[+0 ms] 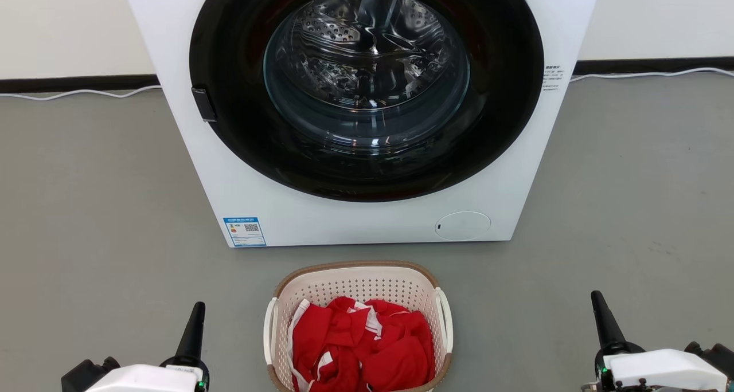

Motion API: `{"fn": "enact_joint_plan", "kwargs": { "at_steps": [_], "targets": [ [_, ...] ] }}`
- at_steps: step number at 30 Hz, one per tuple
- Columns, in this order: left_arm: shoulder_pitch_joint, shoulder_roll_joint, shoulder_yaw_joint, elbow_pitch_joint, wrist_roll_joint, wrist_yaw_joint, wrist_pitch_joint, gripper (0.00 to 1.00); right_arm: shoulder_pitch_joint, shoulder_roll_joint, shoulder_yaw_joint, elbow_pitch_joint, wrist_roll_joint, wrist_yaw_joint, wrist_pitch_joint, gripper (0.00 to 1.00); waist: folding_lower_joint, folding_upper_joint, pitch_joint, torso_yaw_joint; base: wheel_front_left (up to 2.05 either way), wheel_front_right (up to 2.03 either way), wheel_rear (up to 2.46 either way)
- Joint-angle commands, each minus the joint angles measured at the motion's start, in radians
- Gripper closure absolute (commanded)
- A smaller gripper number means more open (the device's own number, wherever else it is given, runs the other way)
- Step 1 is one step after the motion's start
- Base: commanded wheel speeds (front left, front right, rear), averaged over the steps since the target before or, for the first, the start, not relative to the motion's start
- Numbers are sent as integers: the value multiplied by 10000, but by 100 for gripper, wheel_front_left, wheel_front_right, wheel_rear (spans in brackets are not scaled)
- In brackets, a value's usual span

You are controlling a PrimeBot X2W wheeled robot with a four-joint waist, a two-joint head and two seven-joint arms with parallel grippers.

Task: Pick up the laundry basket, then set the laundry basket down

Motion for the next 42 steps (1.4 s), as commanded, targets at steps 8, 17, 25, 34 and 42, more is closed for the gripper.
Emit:
{"fn": "enact_joint_plan", "kwargs": {
  "at_steps": [8,17,25,34,42],
  "targets": [
    [-678,86,326,-448,-997,-51,332,100,-653,-90,53,-405,1208,3,338,100,0,-1,20,51,0,0,0],
    [-785,85,397,-576,-1858,-56,595,100,-779,-95,-12,-490,2263,2,598,100,0,-1,41,103,0,0,0],
    [-869,84,453,-677,-2535,-59,803,100,-877,-100,-63,-558,3093,1,801,100,0,-1,57,144,0,0,0],
    [-962,83,516,-789,-3287,-63,1033,100,-987,-104,-120,-633,4015,0,1028,100,0,-1,75,189,0,0,0],
    [-962,83,515,-789,-3287,-63,1032,100,-987,-104,-120,-633,4015,0,1028,100,0,-1,75,189,0,0,0]
  ]
}}
